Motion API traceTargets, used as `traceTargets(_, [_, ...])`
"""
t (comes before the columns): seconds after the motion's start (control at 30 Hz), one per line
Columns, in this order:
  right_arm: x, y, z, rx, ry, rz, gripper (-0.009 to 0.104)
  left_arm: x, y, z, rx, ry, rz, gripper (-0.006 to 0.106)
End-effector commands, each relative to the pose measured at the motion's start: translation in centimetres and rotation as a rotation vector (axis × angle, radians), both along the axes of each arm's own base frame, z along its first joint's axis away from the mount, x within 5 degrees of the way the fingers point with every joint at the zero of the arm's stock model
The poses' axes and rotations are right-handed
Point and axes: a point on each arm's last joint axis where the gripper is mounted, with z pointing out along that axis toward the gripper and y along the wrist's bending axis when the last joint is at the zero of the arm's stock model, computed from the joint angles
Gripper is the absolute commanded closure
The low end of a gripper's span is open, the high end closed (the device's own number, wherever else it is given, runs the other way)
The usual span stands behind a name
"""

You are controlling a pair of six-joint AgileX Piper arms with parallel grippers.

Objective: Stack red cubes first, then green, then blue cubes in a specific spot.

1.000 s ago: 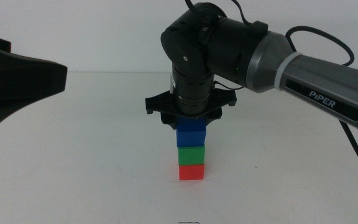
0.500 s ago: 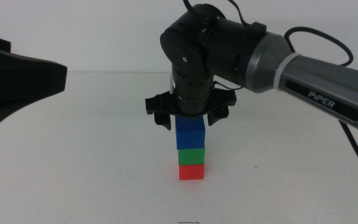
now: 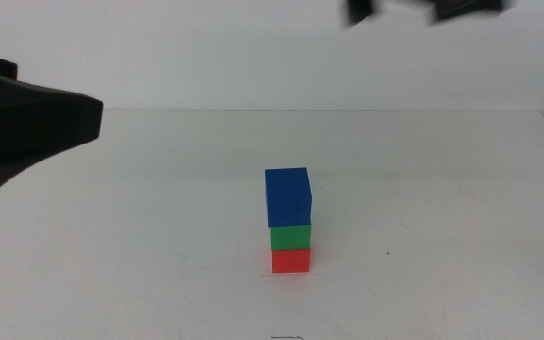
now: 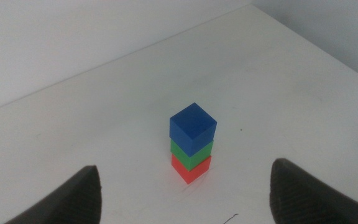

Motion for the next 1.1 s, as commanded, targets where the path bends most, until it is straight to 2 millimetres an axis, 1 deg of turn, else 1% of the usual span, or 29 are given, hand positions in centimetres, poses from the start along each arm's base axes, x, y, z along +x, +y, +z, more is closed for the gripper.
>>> traceTargets(0.0, [-2.2, -4.8, 3.5, -0.036, -0.091, -0.046, 0.013, 0.0, 0.0, 1.4, -0.064, -0.074, 0.012, 0.009])
traceTargets(0.1, [-4.3, -9.2, 5.1, -0.031, -0.177, -0.046, 0.013, 0.0, 0.0, 1.4, -0.064, -0.074, 0.012, 0.009])
traceTargets(0.17, [-5.9, -12.0, 5.5, -0.012, -0.275, -0.048, 0.013, 0.0, 0.0, 1.4, -0.064, -0.074, 0.012, 0.009])
traceTargets(0.2, [-6.3, -13.1, 5.2, -0.001, -0.322, -0.061, 0.013, 0.0, 0.0, 1.4, -0.064, -0.074, 0.012, 0.009])
traceTargets(0.27, [-7.6, -15.5, 4.8, 0.028, -0.416, -0.100, 0.013, 0.0, 0.0, 1.4, -0.064, -0.074, 0.012, 0.009])
traceTargets(0.37, [-8.8, -18.0, 3.5, 0.025, -0.466, -0.169, 0.013, 0.0, 0.0, 1.4, -0.064, -0.074, 0.012, 0.009])
traceTargets(0.43, [-9.1, -19.1, 2.7, 0.017, -0.473, -0.210, 0.013, 0.0, 0.0, 1.4, -0.064, -0.074, 0.012, 0.009])
traceTargets(0.5, [-9.2, -19.9, 2.1, 0.004, -0.468, -0.254, 0.013, 0.0, 0.0, 1.4, -0.064, -0.074, 0.012, 0.009])
traceTargets(0.57, [-9.2, -20.3, 2.0, -0.011, -0.461, -0.274, 0.013, 0.0, 0.0, 1.4, -0.064, -0.074, 0.012, 0.009])
traceTargets(0.9, [-9.1, -20.5, 1.9, -0.035, -0.460, -0.282, 0.013, 0.0, 0.0, 1.4, -0.064, -0.074, 0.012, 0.009])
traceTargets(1.0, [-9.1, -20.5, 1.9, -0.035, -0.460, -0.282, 0.013, 0.4, 0.3, 0.2, -0.009, -0.067, 0.040, 0.009])
traceTargets(1.07, [-9.1, -20.5, 1.9, -0.034, -0.461, -0.282, 0.013, 0.6, 1.2, -0.6, 0.092, -0.105, 0.105, 0.009])
